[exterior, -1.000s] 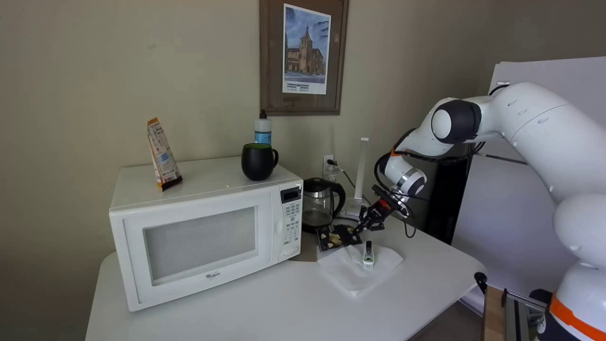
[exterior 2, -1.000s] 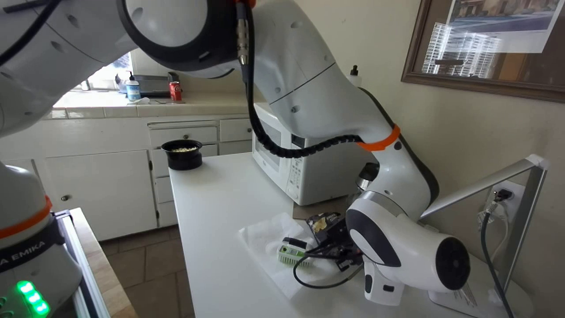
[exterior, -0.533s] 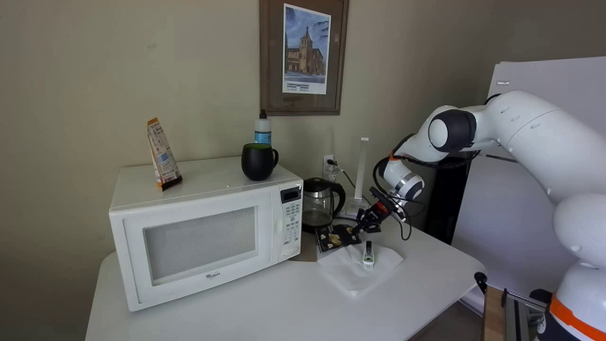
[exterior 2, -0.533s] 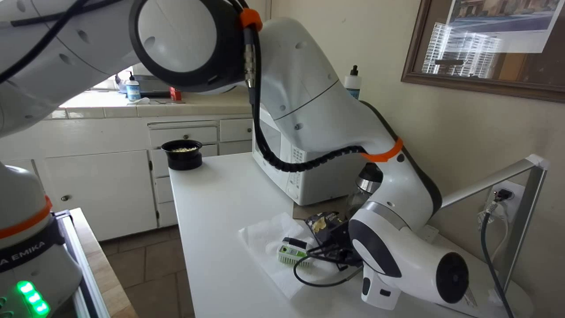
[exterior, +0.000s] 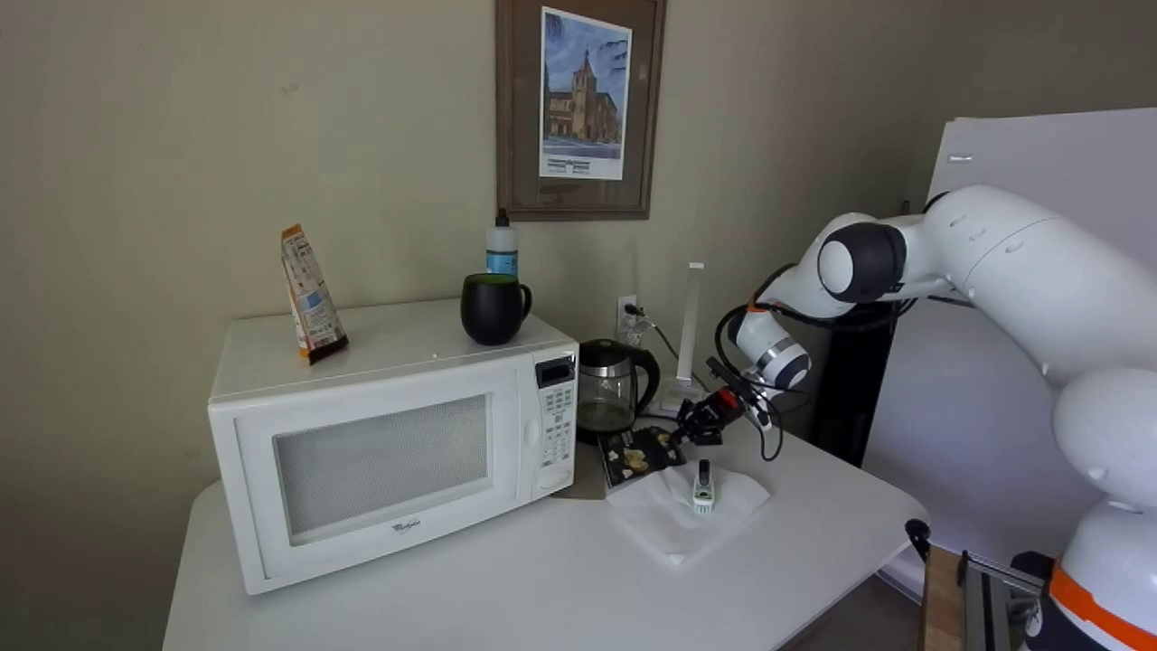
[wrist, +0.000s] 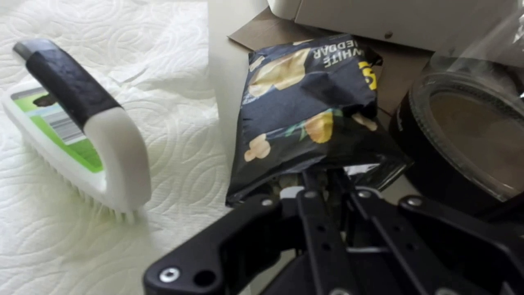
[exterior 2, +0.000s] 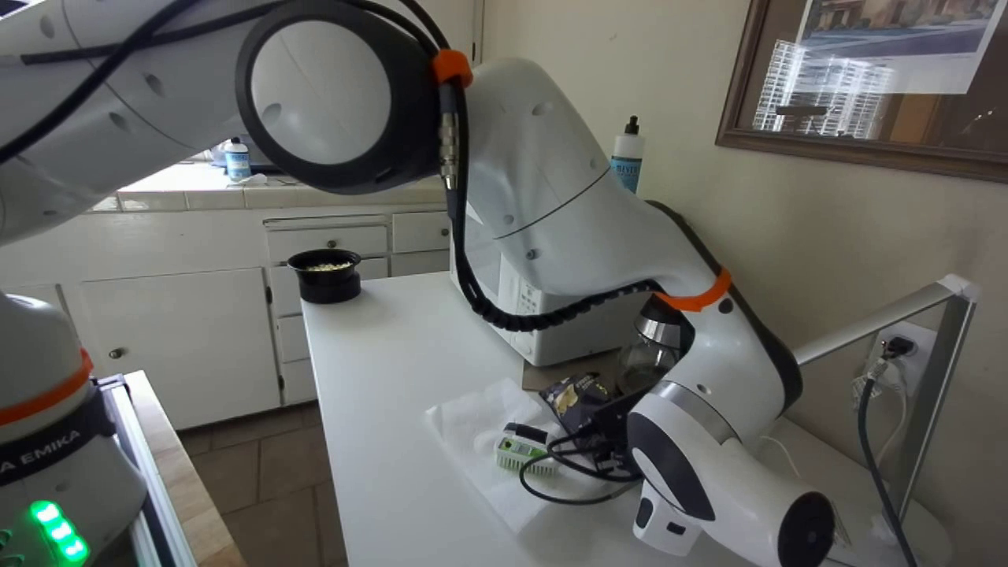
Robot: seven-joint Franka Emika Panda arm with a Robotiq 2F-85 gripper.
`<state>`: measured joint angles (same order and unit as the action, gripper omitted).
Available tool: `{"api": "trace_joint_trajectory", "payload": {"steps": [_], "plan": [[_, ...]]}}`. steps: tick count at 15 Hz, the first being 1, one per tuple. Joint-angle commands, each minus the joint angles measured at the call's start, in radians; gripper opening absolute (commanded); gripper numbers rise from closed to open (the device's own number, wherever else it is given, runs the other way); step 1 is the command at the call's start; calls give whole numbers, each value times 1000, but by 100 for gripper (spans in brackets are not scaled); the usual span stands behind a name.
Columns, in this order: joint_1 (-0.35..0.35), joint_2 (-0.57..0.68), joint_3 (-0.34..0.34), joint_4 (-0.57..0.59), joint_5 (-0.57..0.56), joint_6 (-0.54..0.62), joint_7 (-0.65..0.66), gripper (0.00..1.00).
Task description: Put the white object in the black packet
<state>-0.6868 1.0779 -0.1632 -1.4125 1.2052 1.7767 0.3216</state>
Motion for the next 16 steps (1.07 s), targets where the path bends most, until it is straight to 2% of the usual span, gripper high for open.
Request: {"api": "trace_joint_trajectory", "payload": {"steps": [1, 6, 14, 15, 16], "plan": [[-25, 62, 8, 61, 41, -72, 36, 3], [-53, 122, 17, 114, 66, -188, 60, 3], [-56, 177, 33, 164, 118, -212, 48, 3], [-56, 180, 34, 168, 119, -214, 50, 36], [-55, 183, 34, 172, 120, -215, 48, 37]]}}
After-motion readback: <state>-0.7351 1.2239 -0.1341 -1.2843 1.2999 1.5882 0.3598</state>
